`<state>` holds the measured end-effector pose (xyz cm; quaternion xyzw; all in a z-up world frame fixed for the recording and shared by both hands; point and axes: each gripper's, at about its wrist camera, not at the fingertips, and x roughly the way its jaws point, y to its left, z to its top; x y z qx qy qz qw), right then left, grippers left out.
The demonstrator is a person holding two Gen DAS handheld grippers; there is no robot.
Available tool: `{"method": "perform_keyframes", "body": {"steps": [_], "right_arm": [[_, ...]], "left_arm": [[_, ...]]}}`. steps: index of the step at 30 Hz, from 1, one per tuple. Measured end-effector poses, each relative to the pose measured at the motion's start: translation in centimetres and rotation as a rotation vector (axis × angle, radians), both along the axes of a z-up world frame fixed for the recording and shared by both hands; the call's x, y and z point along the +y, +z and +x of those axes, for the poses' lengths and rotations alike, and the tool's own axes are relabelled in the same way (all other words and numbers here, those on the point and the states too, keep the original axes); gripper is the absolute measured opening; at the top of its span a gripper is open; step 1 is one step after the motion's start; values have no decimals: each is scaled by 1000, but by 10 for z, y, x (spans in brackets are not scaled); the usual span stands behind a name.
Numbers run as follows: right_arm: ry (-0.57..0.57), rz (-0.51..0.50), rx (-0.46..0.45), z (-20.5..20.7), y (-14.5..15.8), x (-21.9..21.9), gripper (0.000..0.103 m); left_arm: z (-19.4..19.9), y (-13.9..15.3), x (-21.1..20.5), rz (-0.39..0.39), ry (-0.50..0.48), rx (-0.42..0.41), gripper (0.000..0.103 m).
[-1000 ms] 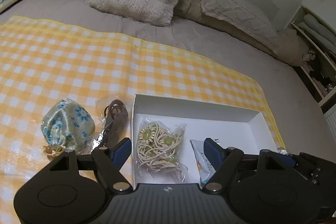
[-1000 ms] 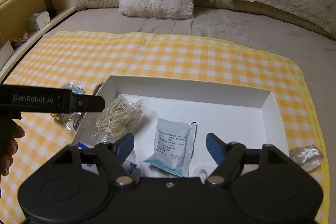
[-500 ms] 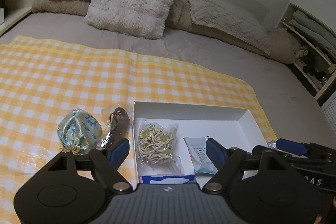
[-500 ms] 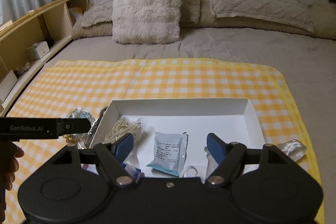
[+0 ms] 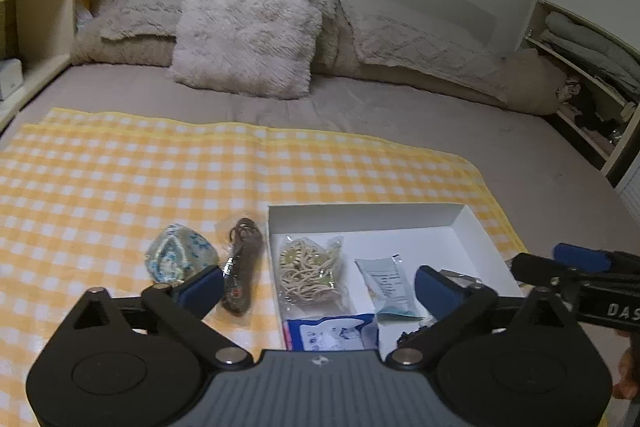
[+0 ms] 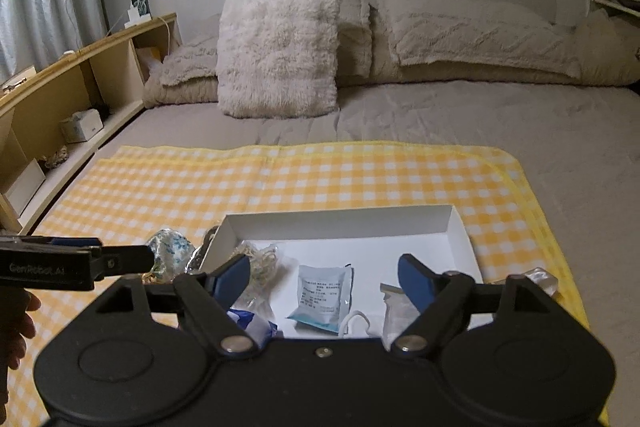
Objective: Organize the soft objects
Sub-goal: 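Move both tools back toward the floral pouch and brown-item bag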
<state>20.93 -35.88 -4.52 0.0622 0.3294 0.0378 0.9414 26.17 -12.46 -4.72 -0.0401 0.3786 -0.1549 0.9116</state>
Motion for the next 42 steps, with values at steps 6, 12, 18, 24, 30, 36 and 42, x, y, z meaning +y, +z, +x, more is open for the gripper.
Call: {"method": "perform_keyframes", "body": {"steps": [6,12,18,24,30,36,42], "right_arm": [[-26,-5,-24,-13,9,-3,90],[-52,-50,-46,-25,10,-1,103],[-57,-74,-30,-29,9,3,103],[-50,-99,-34,-29,9,8,103],[-38,-110,-26,-24,6,18,103],[-18,-107,-21,-14,3,34,103],[9,-104,-15,-1,0,57,103]], "left_arm": [[-12,3,4,38,5,-10,103],[-22,5,11,49,24,-30,103],[-26,6,18,53,53,-47,103],[-23,2,27,56,67,-43,103],[-18,2,44,50,105,-47,103],[-12,0,60,66,129,-46,103],[-7,-3,82,79,160,-49,103]]}}
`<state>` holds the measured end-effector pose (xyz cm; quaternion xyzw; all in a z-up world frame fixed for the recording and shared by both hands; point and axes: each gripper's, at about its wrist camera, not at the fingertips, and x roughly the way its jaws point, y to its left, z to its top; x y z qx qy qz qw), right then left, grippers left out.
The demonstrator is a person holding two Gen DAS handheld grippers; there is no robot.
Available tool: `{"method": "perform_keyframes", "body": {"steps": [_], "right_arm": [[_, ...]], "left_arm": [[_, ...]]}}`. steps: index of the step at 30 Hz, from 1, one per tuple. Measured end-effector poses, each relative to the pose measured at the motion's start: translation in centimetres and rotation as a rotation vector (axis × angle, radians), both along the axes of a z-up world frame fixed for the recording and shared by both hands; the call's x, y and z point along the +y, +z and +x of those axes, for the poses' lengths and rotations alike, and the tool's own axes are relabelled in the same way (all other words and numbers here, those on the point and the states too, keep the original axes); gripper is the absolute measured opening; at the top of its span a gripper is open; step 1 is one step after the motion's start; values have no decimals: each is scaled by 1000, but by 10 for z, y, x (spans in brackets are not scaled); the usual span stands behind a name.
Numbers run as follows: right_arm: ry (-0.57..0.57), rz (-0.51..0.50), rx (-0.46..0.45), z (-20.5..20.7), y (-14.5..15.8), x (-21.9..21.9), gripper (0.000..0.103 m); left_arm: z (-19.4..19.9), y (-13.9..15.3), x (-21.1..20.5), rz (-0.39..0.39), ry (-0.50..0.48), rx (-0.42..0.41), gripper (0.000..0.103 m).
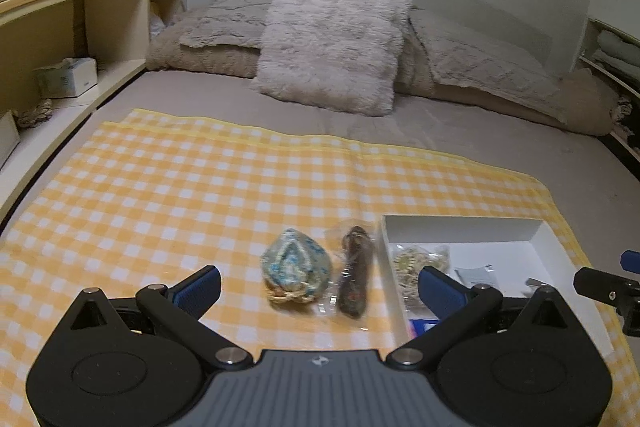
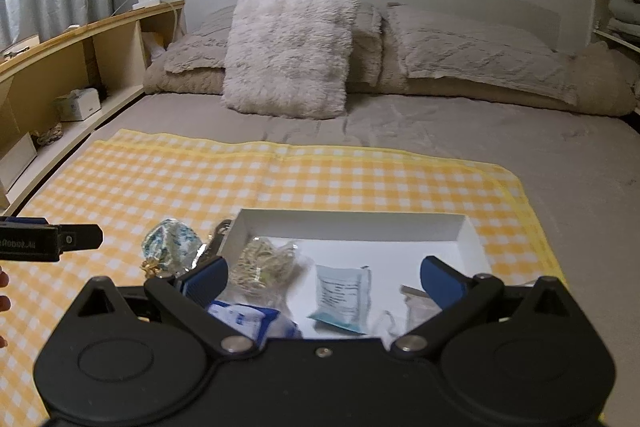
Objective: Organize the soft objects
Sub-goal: 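Move both tools back toward the floral pouch and brown-item bag, then grasp the blue floral pouch with the left tool while the right tool grasps the clear bag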
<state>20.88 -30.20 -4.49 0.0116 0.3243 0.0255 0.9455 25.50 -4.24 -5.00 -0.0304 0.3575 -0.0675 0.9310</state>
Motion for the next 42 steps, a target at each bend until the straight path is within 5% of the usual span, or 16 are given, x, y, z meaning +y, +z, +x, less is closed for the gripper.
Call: {"method": "perform_keyframes", "body": {"steps": [13,22,32,42], "right_arm": [[19,112,6,30,-4,44,103],[-4,263,84,68,-19,70,102],[8,382,203,117,-56,98,52],[-13,404,327,154,-97,112,42]], "left_arm": [[26,-17,54,42,88,21,103],[58,-38,58,29,42,38,103],[101,-72,32,85,-68,49,90],[133,-115,18,146,-139,103,87]]}}
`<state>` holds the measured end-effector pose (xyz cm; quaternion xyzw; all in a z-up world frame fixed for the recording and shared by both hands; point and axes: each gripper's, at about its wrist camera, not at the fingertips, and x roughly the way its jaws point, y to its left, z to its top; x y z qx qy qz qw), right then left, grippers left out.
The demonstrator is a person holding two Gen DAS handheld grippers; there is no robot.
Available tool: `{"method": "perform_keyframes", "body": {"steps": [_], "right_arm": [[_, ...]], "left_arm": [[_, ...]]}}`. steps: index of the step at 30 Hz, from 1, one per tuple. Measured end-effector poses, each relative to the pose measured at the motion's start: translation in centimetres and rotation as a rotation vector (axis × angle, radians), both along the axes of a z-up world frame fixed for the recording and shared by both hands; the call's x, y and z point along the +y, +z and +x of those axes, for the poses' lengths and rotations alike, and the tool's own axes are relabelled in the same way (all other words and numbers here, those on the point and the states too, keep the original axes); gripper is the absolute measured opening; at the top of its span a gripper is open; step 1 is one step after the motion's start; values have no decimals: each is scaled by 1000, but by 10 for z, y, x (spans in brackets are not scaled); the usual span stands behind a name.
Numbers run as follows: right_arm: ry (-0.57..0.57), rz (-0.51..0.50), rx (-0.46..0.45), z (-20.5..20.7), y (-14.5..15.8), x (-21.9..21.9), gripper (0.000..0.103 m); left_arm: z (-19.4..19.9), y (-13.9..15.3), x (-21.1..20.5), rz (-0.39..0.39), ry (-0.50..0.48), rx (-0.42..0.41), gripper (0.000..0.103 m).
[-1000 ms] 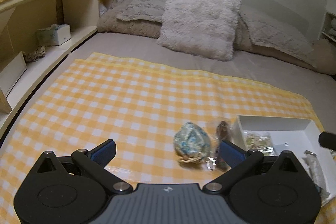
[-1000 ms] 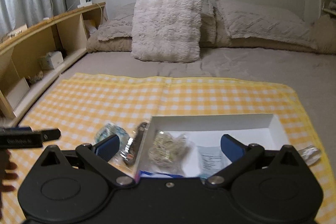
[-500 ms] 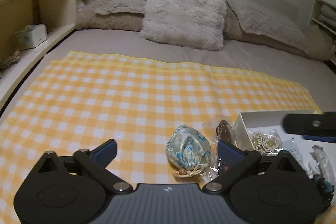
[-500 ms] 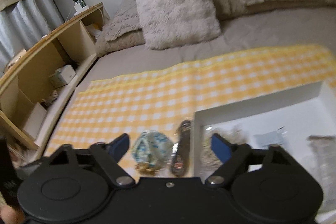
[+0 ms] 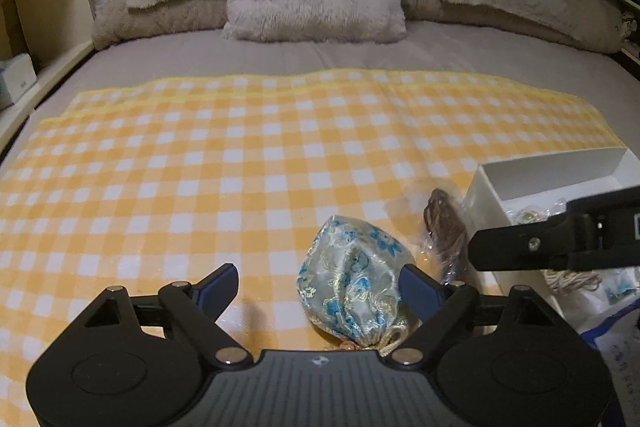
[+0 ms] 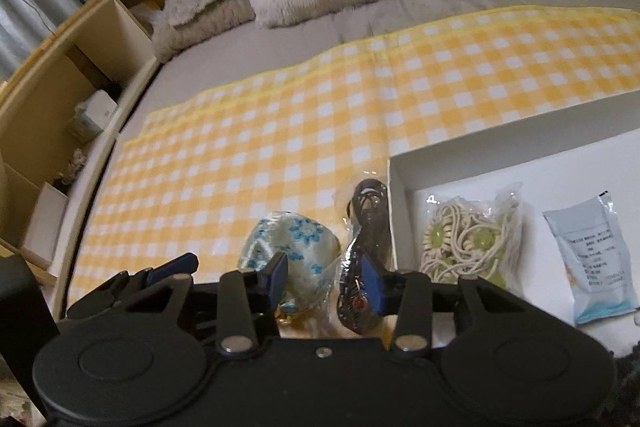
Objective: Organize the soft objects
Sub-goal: 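Grasp the blue floral pouch with the left tool while the right tool grasps the clear bag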
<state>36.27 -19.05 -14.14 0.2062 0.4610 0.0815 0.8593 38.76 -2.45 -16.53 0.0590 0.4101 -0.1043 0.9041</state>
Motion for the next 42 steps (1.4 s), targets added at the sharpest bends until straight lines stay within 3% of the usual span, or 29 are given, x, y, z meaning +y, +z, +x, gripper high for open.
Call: {"method": "perform_keyframes", "body": {"steps": [3,5,8,16,19,22,25,32,42], "right_arm": [[2,-16,11,7,-7,5,39],[12,-32,16,11,-11,10,37],[16,-51,33,17,-17,14,36],[56,-203,37,26,-29,33,33],[108,-265,24,25,-33,41,32],[207,-395,4,25,-37,57,32],[278,-470,-5,20,-40,67,33],[401,-447,-5,13,-39,68,23],[431,-370,-98,-7,-9,64,10]], "left_arm": [[4,-8,0,-2,-5,22,74],[5,-10,2,-11,-22,42,57],[4,-11,5,-16,-39,57,45],[3,-8,38,-19,69,60,41],[3,-8,46,-46,85,59,43],[4,-9,44,-46,92,59,50],[4,-11,45,-55,97,75,47],[6,-8,42,-51,108,108,30],[-10,16,43,-40,146,70,27]]}}
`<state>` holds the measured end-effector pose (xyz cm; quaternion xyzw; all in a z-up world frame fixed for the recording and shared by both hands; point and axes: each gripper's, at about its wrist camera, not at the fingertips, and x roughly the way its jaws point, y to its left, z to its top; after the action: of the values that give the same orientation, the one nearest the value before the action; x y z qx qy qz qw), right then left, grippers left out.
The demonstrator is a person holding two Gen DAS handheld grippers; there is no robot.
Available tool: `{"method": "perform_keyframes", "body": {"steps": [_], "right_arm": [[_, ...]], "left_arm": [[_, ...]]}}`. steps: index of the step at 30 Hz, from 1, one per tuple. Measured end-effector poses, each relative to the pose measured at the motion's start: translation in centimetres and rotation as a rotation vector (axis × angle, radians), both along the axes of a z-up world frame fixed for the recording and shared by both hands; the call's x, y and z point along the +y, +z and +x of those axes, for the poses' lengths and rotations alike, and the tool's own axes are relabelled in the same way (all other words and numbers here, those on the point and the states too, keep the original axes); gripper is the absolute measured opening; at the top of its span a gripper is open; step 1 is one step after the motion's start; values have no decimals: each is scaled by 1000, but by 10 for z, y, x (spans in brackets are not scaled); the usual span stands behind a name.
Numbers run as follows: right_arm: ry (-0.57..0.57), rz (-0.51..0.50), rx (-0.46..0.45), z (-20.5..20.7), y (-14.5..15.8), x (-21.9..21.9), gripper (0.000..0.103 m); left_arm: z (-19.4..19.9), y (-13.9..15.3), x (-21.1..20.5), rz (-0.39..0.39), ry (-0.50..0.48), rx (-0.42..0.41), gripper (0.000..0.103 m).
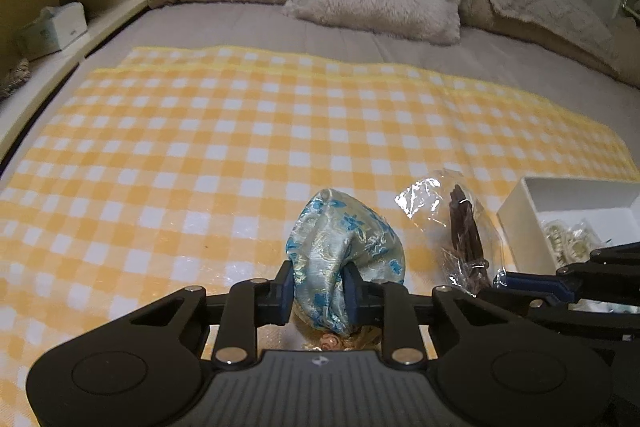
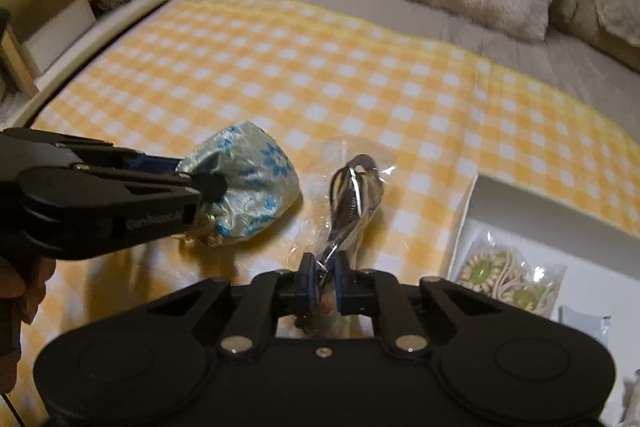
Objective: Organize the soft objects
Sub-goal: 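Grasp the blue floral pouch with the left tool while the right tool grasps the clear bag, then carry the floral pouch and clear bag into the tray and release both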
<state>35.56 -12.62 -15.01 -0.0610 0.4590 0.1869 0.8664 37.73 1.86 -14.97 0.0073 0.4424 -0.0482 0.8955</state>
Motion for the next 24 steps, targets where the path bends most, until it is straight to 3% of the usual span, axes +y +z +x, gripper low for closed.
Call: {"method": "perform_keyframes", "body": {"steps": [16,24], "right_arm": [[-48,84,-148,-42,58,-18,9],[-75,110,-244,-68,93,-51,9]], "left_arm": [[-51,59,1,-64,40,-125,26],[-76,86,-8,-123,34,-190,25]]}}
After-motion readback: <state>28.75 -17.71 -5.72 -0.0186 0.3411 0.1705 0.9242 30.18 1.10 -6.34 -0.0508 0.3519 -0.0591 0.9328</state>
